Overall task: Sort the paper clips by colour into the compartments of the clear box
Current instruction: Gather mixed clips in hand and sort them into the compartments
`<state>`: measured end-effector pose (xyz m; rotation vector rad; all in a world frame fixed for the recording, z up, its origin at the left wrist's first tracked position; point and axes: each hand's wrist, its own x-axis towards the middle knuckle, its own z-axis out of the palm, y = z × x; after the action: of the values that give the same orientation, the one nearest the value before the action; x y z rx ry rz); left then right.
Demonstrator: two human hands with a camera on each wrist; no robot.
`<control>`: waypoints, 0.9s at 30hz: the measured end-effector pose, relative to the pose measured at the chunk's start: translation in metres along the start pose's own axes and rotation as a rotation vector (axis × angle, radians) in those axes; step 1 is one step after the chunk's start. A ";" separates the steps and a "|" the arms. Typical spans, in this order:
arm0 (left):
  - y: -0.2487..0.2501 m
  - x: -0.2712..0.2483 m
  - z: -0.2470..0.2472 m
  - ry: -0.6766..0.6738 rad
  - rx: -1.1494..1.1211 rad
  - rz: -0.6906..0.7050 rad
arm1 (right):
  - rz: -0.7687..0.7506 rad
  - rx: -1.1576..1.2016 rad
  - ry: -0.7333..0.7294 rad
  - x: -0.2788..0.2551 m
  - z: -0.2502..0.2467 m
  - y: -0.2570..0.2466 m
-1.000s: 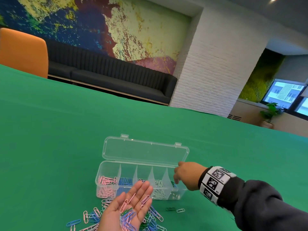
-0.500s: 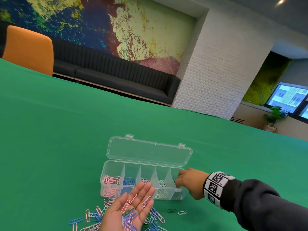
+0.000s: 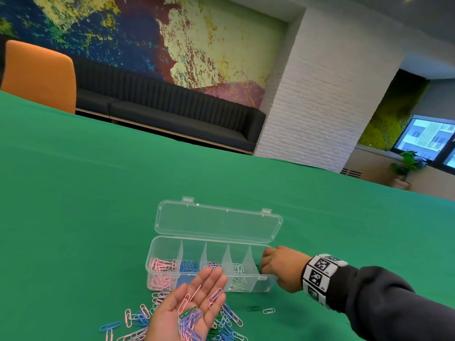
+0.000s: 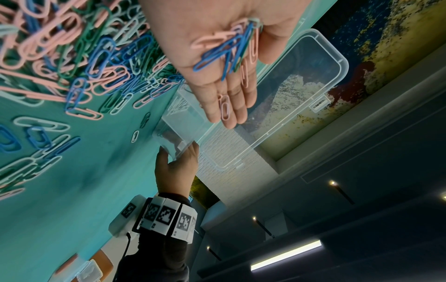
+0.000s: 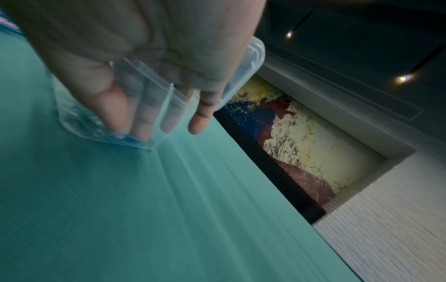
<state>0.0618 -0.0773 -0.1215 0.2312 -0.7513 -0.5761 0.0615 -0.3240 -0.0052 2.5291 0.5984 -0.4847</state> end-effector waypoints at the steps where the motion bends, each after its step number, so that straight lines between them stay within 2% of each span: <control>1: 0.000 0.000 0.000 -0.002 0.004 0.003 | -0.004 -0.008 0.001 0.000 0.000 0.000; 15: 0.003 0.000 0.002 0.033 0.078 0.068 | -0.080 -0.085 0.122 -0.018 -0.010 0.014; 27: 0.009 -0.001 0.011 0.117 0.085 0.032 | -0.057 -0.136 0.042 -0.027 -0.014 0.012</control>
<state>0.0572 -0.0687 -0.1109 0.3279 -0.6653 -0.4962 0.0478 -0.3343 0.0221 2.4043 0.6961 -0.3985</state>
